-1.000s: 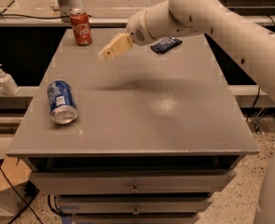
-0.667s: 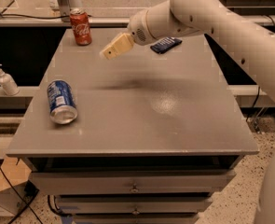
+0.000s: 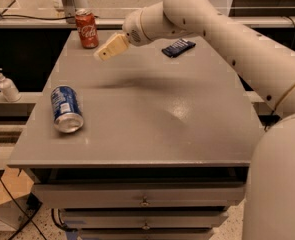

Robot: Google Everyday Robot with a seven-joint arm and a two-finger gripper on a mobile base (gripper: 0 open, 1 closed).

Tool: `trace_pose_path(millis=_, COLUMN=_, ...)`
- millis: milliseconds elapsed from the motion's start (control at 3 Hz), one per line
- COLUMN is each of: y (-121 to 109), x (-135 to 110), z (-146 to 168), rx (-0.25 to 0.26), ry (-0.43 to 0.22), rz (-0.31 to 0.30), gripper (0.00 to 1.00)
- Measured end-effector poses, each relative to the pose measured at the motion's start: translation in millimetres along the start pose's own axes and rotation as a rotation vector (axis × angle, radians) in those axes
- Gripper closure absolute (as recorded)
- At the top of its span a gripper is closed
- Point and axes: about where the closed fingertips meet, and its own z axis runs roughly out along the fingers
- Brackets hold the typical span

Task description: Pick coke can

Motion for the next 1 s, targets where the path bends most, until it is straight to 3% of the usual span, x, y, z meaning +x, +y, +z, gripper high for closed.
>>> trace_pose_path(millis=667, y=-27.2, x=-2.4, z=50.1, rx=0.055, ry=-0.078, rz=0.046, gripper=0.00)
trace_pose_path(millis=1000, y=-28.2, x=-1.9, z=51.9, rx=0.057, ry=-0.080, rz=0.048, gripper=0.00)
